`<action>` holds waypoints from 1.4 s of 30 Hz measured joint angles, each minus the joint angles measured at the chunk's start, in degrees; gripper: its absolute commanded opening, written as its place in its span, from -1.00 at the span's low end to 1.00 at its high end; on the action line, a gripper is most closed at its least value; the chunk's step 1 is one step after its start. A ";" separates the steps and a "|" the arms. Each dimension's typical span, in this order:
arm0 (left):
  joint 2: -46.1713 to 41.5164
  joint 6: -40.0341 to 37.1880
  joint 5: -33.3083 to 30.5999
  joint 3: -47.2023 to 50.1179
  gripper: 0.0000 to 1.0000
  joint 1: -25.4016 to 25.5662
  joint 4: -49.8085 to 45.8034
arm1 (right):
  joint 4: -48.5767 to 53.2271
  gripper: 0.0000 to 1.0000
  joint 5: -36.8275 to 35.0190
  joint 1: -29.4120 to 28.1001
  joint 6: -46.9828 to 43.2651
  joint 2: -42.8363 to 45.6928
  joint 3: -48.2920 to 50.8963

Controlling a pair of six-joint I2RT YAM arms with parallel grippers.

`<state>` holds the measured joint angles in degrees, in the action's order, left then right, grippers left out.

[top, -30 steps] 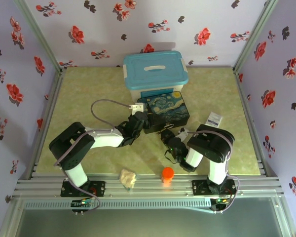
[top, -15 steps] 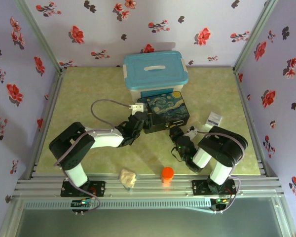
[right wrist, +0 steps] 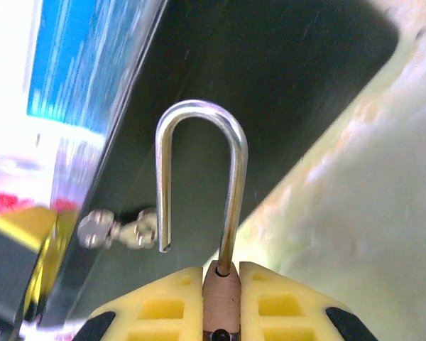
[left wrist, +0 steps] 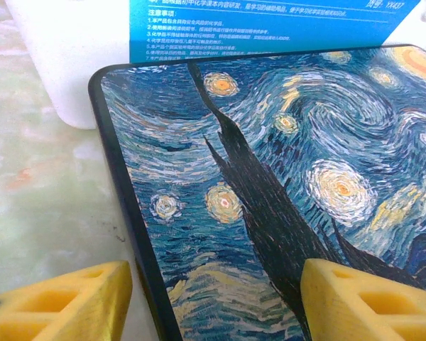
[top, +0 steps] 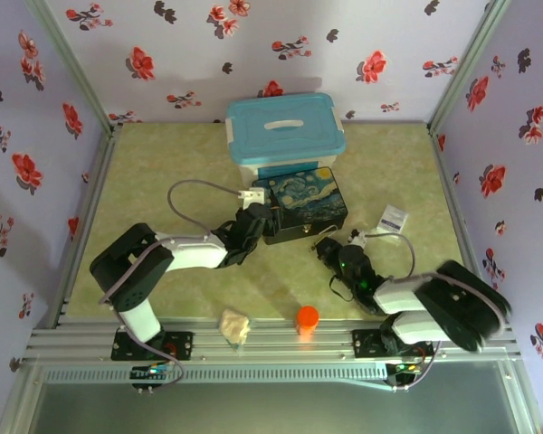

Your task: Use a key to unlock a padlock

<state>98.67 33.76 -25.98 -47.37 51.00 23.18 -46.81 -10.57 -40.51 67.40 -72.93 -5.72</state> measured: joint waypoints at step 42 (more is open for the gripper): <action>-7.63 -3.15 1.79 -0.02 0.81 -2.21 -14.88 | 58.29 -0.96 44.78 16.55 -27.23 -0.57 -17.81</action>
<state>91.05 30.61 -24.18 -47.40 48.80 8.29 11.49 34.22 -23.97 40.16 -73.49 -23.53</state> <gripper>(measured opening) 0.902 0.123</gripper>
